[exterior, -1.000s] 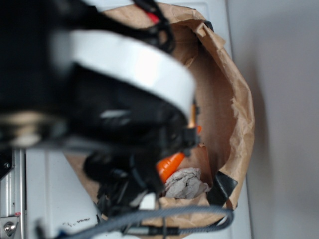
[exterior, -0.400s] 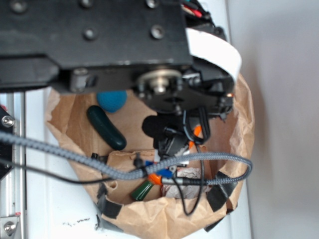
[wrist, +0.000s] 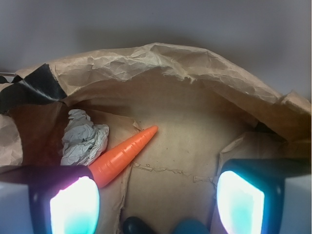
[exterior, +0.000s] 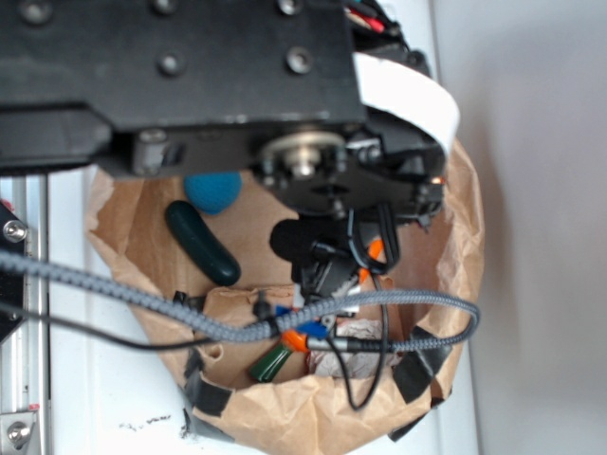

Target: Grab the white paper.

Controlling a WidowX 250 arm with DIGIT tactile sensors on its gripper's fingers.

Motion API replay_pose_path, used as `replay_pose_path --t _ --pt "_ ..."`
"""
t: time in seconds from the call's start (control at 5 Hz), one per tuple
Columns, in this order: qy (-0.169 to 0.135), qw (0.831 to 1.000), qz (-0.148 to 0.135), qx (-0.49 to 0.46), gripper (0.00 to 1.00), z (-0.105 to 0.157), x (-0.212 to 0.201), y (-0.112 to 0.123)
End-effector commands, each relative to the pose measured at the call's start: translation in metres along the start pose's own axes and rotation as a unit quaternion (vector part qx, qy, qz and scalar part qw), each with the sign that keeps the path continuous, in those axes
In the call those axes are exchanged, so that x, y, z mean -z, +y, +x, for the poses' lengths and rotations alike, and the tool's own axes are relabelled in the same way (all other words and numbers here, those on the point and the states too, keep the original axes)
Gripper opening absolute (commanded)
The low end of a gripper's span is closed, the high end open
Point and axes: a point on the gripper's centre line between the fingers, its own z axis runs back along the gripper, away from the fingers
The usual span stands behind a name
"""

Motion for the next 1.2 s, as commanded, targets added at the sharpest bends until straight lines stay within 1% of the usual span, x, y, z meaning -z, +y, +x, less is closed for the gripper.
replay_pose_path --t 0.0,0.2,0.4,0.6,0.8,1.0 --pt "-0.032 0.998 0.030 0.035 1.00 0.002 0.038 0.015" --pt "-0.020 0.996 0.030 0.079 1.00 -0.010 0.050 0.008" --pt "-0.013 0.992 -0.005 0.129 1.00 -0.015 0.054 -0.009" --pt "-0.015 0.986 -0.048 0.162 1.00 -0.010 0.053 -0.026" --pt "-0.027 0.981 -0.064 0.184 1.00 -0.006 0.060 -0.040" --pt "-0.058 0.972 -0.069 0.216 1.00 -0.005 0.067 -0.055"
